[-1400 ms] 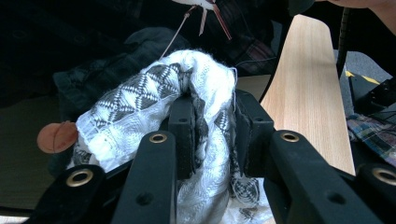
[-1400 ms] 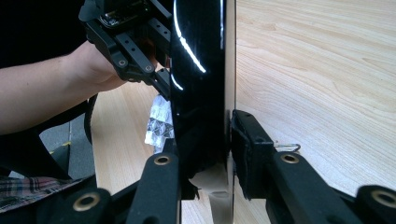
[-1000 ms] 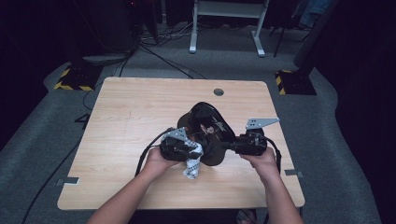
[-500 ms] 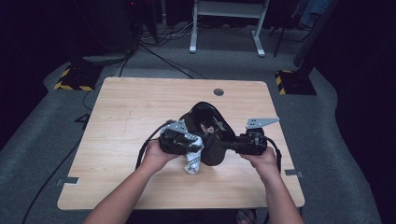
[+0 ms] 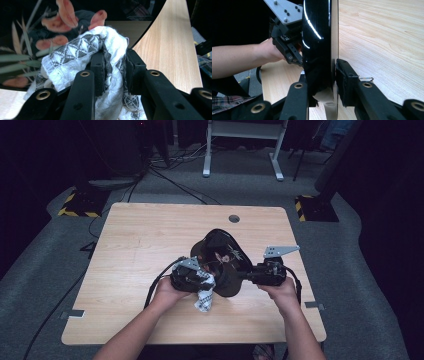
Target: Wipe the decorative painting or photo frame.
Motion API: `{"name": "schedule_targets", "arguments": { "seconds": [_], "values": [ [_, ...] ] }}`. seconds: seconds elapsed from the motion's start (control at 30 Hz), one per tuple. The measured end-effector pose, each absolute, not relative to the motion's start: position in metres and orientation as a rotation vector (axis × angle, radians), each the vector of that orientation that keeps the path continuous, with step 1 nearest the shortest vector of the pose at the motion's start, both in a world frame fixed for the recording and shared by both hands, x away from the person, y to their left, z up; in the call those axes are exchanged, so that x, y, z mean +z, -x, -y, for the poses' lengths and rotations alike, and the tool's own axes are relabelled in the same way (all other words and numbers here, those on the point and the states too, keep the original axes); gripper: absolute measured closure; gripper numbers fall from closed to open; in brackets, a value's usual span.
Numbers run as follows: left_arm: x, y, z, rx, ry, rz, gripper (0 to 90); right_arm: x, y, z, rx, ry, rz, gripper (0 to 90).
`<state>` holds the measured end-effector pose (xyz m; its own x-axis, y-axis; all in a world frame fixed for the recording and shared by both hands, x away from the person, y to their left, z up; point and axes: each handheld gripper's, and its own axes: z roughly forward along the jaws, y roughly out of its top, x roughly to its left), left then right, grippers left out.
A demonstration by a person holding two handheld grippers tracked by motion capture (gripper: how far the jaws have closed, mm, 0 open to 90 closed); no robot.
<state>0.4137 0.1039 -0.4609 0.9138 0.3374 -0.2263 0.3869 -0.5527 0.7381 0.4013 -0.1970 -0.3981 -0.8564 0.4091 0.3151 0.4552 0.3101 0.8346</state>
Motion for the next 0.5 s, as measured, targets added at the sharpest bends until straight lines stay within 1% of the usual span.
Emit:
{"name": "schedule_targets", "arguments": {
  "seconds": [0.17,0.27,0.33,0.5],
  "values": [
    [-0.436,-0.418,-0.113,-0.021,-2.167,-0.510,72.1,-0.398,-0.401,0.197,-1.618,0.827,2.506,72.7],
    [-0.432,-0.417,-0.114,0.012,-2.176,-0.502,72.0,-0.398,-0.401,0.197,-1.619,0.821,2.505,72.6],
    [-0.435,-0.417,-0.115,0.013,-2.168,-0.499,72.0,-0.398,-0.401,0.197,-1.618,0.820,2.501,72.6],
    [-0.459,-0.418,-0.116,-0.040,-2.181,-0.540,72.3,-0.398,-0.401,0.197,-1.620,0.825,2.502,72.1]
  ]
}}
